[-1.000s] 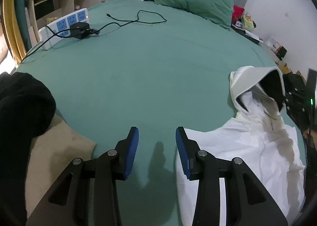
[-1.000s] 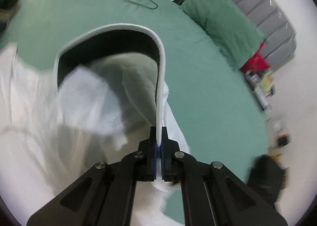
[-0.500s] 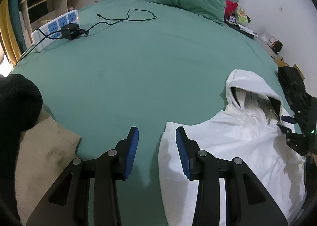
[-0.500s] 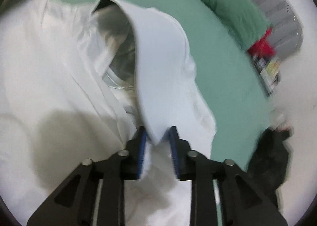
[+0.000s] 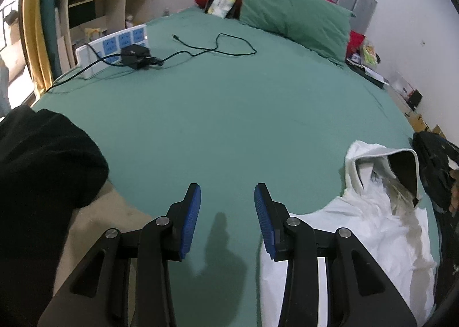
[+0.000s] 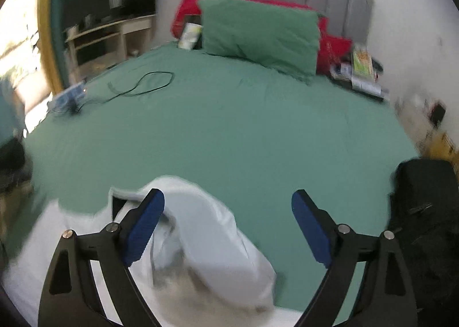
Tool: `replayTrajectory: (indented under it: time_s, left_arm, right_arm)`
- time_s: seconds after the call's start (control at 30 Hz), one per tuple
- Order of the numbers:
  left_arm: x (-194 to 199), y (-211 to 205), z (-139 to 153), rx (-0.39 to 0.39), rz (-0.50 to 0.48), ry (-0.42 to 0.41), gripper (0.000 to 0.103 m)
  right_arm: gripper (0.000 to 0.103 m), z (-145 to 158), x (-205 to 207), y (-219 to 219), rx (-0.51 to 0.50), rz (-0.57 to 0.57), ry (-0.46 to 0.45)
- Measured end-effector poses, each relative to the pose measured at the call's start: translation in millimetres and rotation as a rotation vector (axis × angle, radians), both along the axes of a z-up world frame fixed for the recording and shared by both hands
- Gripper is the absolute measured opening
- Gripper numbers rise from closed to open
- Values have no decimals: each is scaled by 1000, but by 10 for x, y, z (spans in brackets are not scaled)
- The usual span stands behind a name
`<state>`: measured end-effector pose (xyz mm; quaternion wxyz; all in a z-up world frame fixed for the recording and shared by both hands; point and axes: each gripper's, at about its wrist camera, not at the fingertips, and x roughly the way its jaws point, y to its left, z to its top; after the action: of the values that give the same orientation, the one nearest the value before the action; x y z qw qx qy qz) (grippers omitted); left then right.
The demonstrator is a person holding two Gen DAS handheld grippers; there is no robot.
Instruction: Fold large clothes
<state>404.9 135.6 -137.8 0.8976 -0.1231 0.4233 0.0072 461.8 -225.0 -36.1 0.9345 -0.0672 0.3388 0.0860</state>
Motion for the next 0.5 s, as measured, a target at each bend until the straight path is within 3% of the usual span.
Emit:
replayTrajectory:
  time_s: [0.17, 0.33, 0.5]
  left_arm:
    - [35, 19, -59, 12, -13, 23, 41]
    - [35, -12, -101, 27, -33, 38, 41]
    - [16, -87, -150, 46, -65, 49, 41]
  right_arm:
    - [90, -426, 435, 175, -15, 77, 179]
    - [90, -863, 420, 630, -199, 378, 279]
    - [91, -1251, 464, 801, -304, 521, 439]
